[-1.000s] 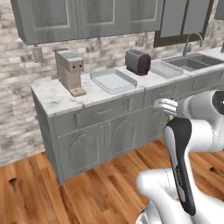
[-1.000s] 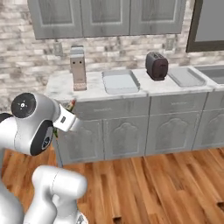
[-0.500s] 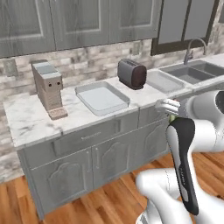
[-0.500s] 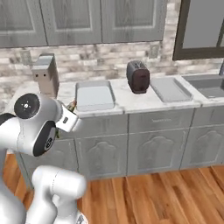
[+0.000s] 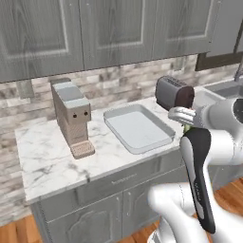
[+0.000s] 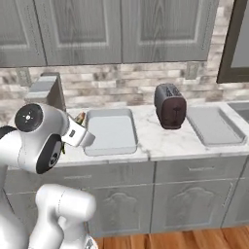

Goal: Place one lime and one fish in each tupperware on the nearby counter, to pack two identical lunches.

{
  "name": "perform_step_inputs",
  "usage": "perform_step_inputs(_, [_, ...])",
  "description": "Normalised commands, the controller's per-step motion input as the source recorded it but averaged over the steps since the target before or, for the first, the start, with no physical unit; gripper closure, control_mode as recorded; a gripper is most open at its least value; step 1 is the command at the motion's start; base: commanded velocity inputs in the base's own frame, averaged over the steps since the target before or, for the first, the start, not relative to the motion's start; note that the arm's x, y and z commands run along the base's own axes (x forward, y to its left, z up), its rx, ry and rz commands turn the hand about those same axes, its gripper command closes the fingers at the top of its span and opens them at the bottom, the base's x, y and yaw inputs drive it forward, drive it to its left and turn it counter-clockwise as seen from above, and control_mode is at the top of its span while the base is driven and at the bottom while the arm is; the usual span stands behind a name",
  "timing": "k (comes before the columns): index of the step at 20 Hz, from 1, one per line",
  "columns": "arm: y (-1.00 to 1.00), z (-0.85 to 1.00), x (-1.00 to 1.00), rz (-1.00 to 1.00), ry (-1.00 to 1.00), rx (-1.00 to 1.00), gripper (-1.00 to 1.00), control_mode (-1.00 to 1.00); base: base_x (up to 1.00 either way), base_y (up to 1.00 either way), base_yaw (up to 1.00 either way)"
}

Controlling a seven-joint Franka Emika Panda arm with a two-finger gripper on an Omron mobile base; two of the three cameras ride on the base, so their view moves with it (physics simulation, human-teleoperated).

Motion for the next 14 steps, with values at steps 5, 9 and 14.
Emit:
perform_step_inputs(5, [0.0, 0.0, 0.0, 0.0, 0.0, 0.0, 1.0, 1.0, 1.0, 0.0, 0.07])
perform_step_inputs(9, [-0.19, -0.38, 0.75, 0.0, 0.38, 0.0, 1.0, -1.0, 0.25, 0.0, 0.0])
perform_step_inputs(14, [-0.03, -0.61, 0.9, 0.0, 0.54, 0.0, 1.0, -1.0, 0.0, 0.0, 0.0])
